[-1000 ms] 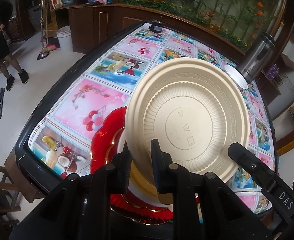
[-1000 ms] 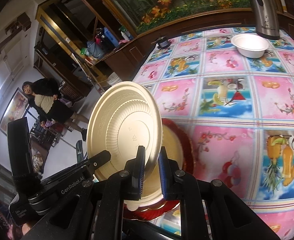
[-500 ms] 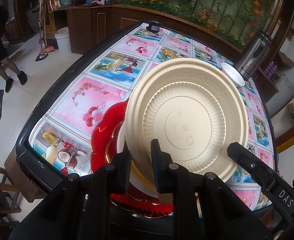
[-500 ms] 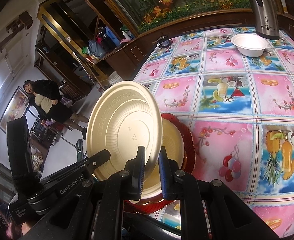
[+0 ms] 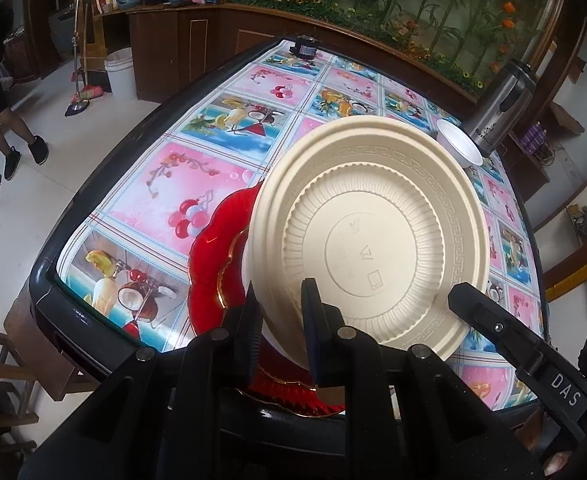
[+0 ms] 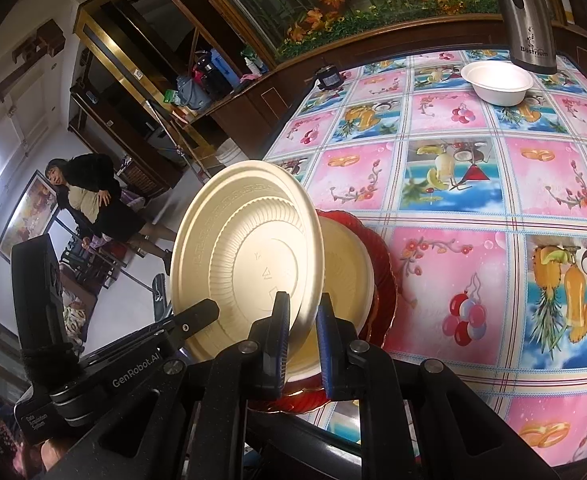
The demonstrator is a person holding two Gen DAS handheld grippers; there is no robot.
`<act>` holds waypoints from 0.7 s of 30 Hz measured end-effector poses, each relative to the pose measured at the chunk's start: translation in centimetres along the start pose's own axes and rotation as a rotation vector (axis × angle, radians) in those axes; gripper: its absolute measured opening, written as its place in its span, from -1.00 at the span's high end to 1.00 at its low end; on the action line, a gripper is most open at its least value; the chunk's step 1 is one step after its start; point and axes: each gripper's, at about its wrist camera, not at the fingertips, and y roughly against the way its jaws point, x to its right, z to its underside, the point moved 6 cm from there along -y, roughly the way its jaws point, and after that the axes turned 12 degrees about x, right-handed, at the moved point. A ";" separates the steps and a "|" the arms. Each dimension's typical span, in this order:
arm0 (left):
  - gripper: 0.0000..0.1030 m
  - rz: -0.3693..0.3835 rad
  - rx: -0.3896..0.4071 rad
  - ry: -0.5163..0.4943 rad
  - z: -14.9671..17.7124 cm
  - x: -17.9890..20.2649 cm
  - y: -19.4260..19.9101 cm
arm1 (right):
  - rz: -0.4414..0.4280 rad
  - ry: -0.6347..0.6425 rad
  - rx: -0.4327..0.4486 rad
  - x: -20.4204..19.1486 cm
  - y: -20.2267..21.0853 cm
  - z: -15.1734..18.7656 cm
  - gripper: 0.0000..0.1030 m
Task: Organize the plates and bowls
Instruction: 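Lower the beige plate onto the red plate stack with both grippers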
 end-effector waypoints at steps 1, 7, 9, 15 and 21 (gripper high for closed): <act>0.68 -0.001 -0.003 -0.002 0.0 0.0 -0.2 | 0.000 -0.002 -0.002 0.0 -0.1 0.1 0.75; 0.67 -0.017 -0.039 -0.004 0.7 -0.4 -1.1 | 0.005 -0.012 -0.032 0.4 -1.0 0.8 0.75; 0.67 -0.027 -0.027 -0.017 0.8 -0.3 -1.0 | 0.005 -0.016 -0.040 0.5 -1.3 0.9 0.75; 0.66 -0.045 -0.024 -0.042 0.9 -0.1 -1.0 | 0.004 -0.018 -0.057 0.6 -1.5 1.1 0.75; 0.64 -0.052 -0.028 -0.054 1.0 -0.2 -0.9 | 0.001 -0.021 -0.078 0.7 -1.8 1.5 0.68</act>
